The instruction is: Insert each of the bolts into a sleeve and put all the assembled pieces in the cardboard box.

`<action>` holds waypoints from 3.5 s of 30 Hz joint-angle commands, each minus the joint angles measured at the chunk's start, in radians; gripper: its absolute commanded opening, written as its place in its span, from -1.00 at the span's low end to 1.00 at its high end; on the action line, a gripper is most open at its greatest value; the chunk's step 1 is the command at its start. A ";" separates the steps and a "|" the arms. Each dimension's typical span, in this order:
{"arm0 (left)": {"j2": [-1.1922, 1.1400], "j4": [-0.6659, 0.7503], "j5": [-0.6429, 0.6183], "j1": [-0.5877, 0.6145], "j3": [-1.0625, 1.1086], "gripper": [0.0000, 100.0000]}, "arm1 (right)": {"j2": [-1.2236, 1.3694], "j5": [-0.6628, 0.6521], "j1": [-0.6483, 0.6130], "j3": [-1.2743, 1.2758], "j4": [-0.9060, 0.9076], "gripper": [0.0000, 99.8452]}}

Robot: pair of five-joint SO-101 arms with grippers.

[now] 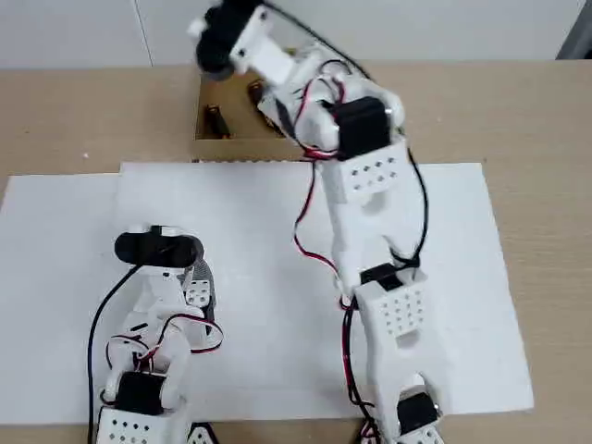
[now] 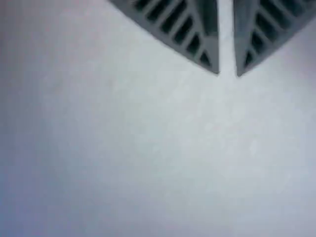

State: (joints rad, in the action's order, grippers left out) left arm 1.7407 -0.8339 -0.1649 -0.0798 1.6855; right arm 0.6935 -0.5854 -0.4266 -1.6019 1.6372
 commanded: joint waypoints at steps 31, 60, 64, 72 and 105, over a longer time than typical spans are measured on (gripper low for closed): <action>0.009 0.023 -0.002 0.008 -0.004 -0.99 | -1.038 0.388 0.194 1.126 0.022 -1.00; 0.009 0.023 -0.002 0.008 -0.004 -0.99 | -1.890 0.529 0.294 2.797 -0.768 -1.00; 0.009 0.023 -0.002 0.008 -0.004 -0.99 | -1.983 0.529 0.306 2.937 -0.837 -1.00; 0.009 0.023 -0.002 0.008 -0.004 -0.99 | -2.203 0.528 0.358 3.093 -0.868 -1.00; 0.009 0.023 -0.002 0.008 -0.004 -0.99 | -2.508 0.528 0.374 3.287 -0.714 -0.99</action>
State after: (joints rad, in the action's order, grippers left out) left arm 1.7407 -0.8339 -0.1649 -0.0798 1.6855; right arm -1.7921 -0.0652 -0.0629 1.6694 0.9206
